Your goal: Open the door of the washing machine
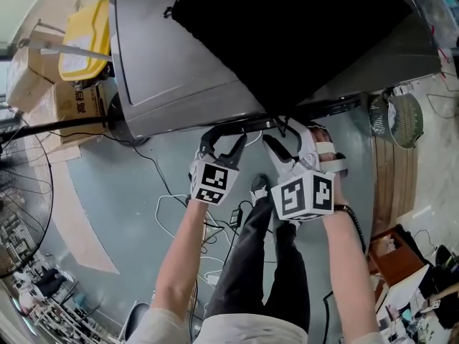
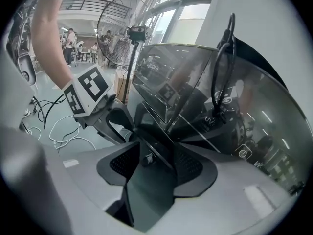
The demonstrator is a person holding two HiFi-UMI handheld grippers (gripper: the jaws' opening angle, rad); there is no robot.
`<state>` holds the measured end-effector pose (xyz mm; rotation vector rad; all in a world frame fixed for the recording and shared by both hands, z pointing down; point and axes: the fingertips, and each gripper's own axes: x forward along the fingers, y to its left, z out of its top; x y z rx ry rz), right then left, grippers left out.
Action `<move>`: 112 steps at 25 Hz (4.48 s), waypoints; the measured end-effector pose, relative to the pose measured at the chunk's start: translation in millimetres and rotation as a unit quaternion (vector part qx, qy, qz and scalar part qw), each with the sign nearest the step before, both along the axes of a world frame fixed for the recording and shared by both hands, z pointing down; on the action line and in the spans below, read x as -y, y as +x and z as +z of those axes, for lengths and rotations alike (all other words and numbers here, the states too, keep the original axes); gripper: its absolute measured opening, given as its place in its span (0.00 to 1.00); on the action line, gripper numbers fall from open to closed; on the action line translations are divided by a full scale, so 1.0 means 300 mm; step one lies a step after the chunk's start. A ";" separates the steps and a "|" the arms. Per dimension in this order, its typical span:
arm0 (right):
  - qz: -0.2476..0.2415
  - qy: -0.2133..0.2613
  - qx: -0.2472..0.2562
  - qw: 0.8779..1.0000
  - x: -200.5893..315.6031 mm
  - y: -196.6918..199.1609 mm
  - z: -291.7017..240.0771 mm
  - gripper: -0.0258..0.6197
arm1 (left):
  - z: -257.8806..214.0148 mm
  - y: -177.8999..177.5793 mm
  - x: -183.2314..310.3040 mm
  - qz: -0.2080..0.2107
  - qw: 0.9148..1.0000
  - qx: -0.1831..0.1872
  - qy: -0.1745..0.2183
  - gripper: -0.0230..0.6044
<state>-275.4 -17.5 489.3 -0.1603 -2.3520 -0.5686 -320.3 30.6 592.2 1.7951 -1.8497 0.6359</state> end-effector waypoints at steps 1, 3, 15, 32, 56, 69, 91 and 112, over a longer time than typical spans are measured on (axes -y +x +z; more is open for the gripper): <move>0.002 0.001 0.000 1.000 0.000 0.002 0.002 0.36 | 0.001 0.004 0.001 0.001 1.000 -0.002 0.002 0.41; 0.009 -0.002 -0.006 1.000 0.006 0.007 0.006 0.36 | 0.008 0.013 0.008 0.005 1.000 -0.008 0.004 0.41; 0.019 -0.016 -0.006 1.000 0.011 -0.007 0.002 0.36 | -0.001 -0.007 0.007 -0.011 1.000 -0.007 -0.004 0.42; 0.024 -0.009 -0.033 0.999 0.012 0.014 0.021 0.36 | 0.007 0.017 0.017 -0.023 1.000 -0.010 0.001 0.41; 0.000 0.014 -0.051 0.999 0.001 0.033 0.027 0.36 | 0.019 0.041 0.014 -0.026 0.999 0.020 -0.014 0.38; -0.097 0.120 -0.109 0.982 0.019 0.030 0.042 0.36 | 0.040 0.025 0.014 0.077 0.990 0.109 -0.052 0.37; -0.214 0.214 -0.143 0.942 -0.166 -0.094 0.171 0.35 | 0.096 0.029 0.008 0.092 0.992 0.073 -0.046 0.36; -0.261 0.169 -0.179 0.933 -0.211 -0.073 0.177 0.36 | 0.097 0.069 -0.026 0.137 0.990 0.003 -0.018 0.51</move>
